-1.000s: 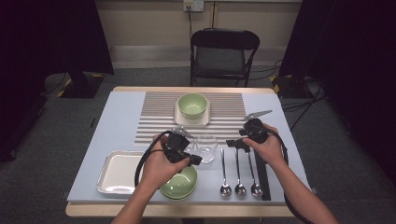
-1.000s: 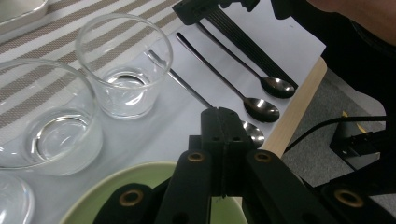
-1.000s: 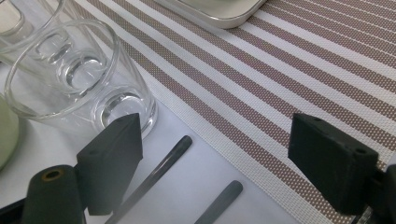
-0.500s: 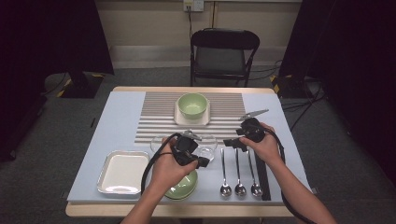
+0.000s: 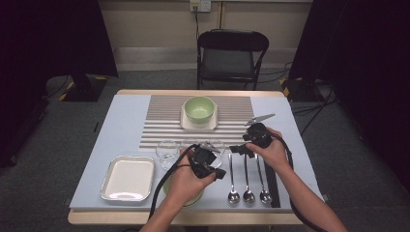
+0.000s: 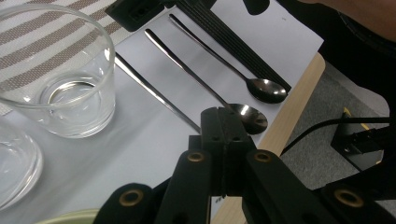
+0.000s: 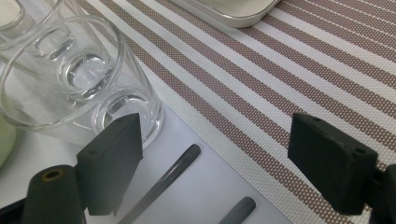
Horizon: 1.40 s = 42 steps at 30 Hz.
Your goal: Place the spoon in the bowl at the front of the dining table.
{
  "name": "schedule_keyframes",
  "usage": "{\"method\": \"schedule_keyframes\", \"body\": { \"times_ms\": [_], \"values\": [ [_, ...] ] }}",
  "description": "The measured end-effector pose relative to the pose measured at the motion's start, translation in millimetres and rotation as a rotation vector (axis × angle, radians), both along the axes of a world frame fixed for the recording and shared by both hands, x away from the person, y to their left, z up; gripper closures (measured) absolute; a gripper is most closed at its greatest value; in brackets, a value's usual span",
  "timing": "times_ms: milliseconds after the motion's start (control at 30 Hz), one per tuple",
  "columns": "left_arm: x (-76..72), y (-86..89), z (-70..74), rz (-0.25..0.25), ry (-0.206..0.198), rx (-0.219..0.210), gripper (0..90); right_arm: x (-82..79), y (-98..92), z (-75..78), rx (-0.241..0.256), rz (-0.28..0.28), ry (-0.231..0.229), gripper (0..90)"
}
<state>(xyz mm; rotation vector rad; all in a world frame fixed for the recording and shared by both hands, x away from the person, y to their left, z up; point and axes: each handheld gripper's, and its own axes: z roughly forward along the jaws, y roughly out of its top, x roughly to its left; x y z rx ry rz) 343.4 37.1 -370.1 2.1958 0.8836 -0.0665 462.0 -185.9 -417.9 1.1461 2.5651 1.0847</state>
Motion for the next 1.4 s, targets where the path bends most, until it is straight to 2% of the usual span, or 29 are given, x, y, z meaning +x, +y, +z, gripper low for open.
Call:
{"method": "schedule_keyframes", "body": {
  "times_ms": [233, 300, 467, 633, 833, 1033, 1100, 1400],
  "values": [
    [-2.3, -12.8, -7.0, -0.002, 0.011, 0.006, 90.0, -0.6, -0.7, -3.3, -0.007, 0.004, 0.002, 17.1],
    [-2.9, -15.5, -9.1, -0.016, 0.011, 0.017, 90.0, -1.0, -1.5, -3.5, -0.004, 0.003, 0.004, 17.1],
    [-3.7, -21.1, -15.6, -0.011, 0.016, 0.023, 90.0, -1.6, -3.9, -4.9, -0.004, 0.000, 0.003, 17.1],
    [-5.7, -25.4, -19.1, 0.016, 0.015, 0.040, 90.0, -2.1, -4.2, -6.9, -0.008, 0.005, -0.003, 17.2],
    [-7.5, -32.4, -23.5, 0.010, 0.014, 0.047, 90.0, -2.0, -5.2, -10.1, -0.012, 0.005, -0.001, 18.1],
    [-10.2, -39.8, -29.6, 0.014, 0.009, 0.073, 90.0, -2.8, -5.5, -11.0, -0.015, 0.007, 0.005, 18.1],
    [-11.4, -43.2, -33.0, 0.020, 0.012, 0.066, 90.0, -2.8, -5.7, -11.2, -0.015, 0.012, 0.000, 18.1],
    [-14.4, -50.2, -43.5, 0.026, 0.003, 0.114, 90.0, -3.7, -8.1, -13.0, -0.016, 0.011, -0.002, 18.2]
  ]
}}
